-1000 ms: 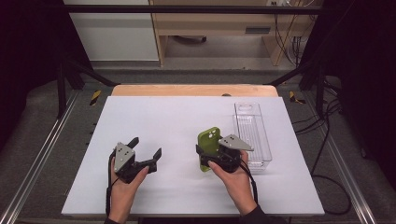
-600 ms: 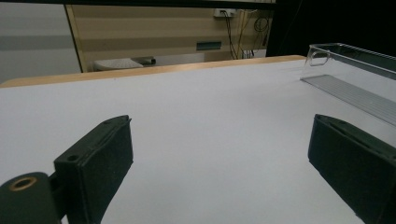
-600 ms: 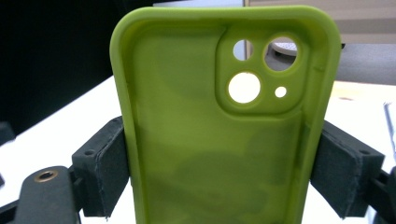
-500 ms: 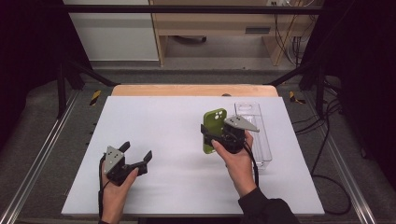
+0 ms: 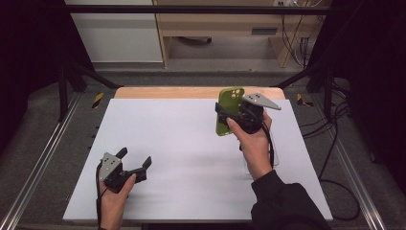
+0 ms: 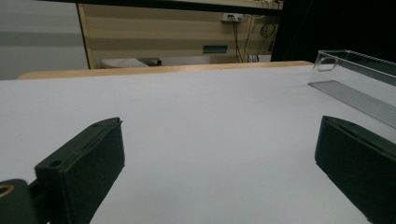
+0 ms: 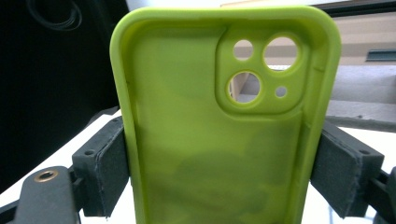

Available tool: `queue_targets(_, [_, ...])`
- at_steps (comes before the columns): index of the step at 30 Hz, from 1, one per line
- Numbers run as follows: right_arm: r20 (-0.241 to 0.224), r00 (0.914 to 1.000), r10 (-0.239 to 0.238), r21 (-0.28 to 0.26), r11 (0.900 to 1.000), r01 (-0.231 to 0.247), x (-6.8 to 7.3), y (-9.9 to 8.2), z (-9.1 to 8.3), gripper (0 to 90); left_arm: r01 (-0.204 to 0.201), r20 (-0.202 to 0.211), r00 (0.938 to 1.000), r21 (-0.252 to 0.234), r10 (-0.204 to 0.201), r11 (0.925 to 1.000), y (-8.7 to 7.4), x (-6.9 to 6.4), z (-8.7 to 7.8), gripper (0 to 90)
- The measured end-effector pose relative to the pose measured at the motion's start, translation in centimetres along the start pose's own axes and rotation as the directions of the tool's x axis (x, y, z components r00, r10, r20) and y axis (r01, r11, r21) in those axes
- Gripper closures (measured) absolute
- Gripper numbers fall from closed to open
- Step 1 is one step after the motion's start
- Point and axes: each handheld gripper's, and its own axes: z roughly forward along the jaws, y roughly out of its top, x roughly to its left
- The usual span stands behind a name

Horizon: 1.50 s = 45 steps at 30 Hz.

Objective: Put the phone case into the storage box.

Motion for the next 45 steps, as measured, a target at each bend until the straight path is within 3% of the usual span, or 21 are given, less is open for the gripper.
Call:
queue_targets(10, [0.081,0.9964,0.027,-0.021,0.9995,-0.025,-3.2,2.3,0.8,16.4,0.038,-0.022,0.9991,-0.008,-0.038,0.9993,-0.1,1.8,-0.6,1.2])
queue_targets(14, [0.130,0.9911,0.028,-0.039,0.9990,-0.023,-4.6,3.0,1.1,16.4,0.044,-0.015,0.9989,-0.002,-0.044,0.9990,-0.1,2.0,-0.4,1.4])
queue_targets(20, [0.163,0.9860,0.034,-0.049,0.9984,-0.026,-5.7,3.4,1.4,16.4,0.034,-0.001,0.9994,0.013,-0.034,0.9993,-0.4,2.0,-0.2,1.5])
queue_targets(27, [0.215,0.9753,0.050,-0.068,0.9970,-0.036,-7.3,3.8,2.1,16.4,0.039,-0.012,0.9992,0.011,-0.038,0.9992,-0.4,2.4,-0.2,1.5])
queue_targets(38, [0.280,0.9599,0.010,-0.047,0.9989,0.003,-8.7,3.6,2.8,16.5,0.071,-0.027,0.9972,0.028,-0.070,0.9971,-0.8,3.3,-0.1,1.6])
queue_targets(45, [0.309,0.9512,-0.004,-0.034,0.9993,0.016,-9.1,3.3,3.0,16.5,0.047,-0.026,0.9986,0.028,-0.047,0.9985,-0.6,3.0,-0.2,1.6])
